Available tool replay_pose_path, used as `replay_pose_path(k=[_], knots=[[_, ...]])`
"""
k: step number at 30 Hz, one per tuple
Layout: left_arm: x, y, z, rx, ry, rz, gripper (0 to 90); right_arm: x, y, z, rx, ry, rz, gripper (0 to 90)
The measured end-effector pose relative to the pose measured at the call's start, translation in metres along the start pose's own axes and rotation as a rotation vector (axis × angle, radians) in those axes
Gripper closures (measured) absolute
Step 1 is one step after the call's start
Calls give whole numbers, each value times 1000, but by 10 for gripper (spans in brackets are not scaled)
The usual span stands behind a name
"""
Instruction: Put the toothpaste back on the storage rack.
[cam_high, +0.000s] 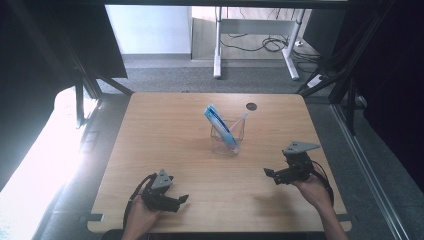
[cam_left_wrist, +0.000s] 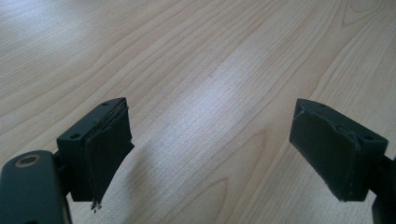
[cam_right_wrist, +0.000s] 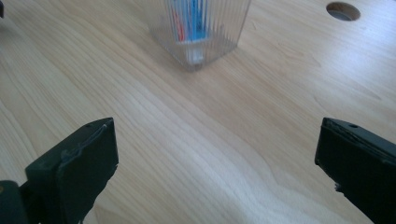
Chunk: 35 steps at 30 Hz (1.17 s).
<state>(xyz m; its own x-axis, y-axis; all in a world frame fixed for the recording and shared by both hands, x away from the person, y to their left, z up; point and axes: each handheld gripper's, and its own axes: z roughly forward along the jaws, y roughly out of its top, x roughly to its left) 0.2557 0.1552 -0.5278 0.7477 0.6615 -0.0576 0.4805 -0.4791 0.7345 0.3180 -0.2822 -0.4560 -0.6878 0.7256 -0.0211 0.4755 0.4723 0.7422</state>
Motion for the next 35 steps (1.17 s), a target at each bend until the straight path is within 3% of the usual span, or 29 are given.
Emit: replay_pose_path(k=[12,22,35], knots=[[-1,0,0,3,2,0,131,2,-43,-13,2,-49,49,0],[-2,-1,0,4,2,6,131,8,-78,-8,19,-58,75,0],[1,-1,0,21,14,-2,130,14,-93,-1,79,-56,52,0]])
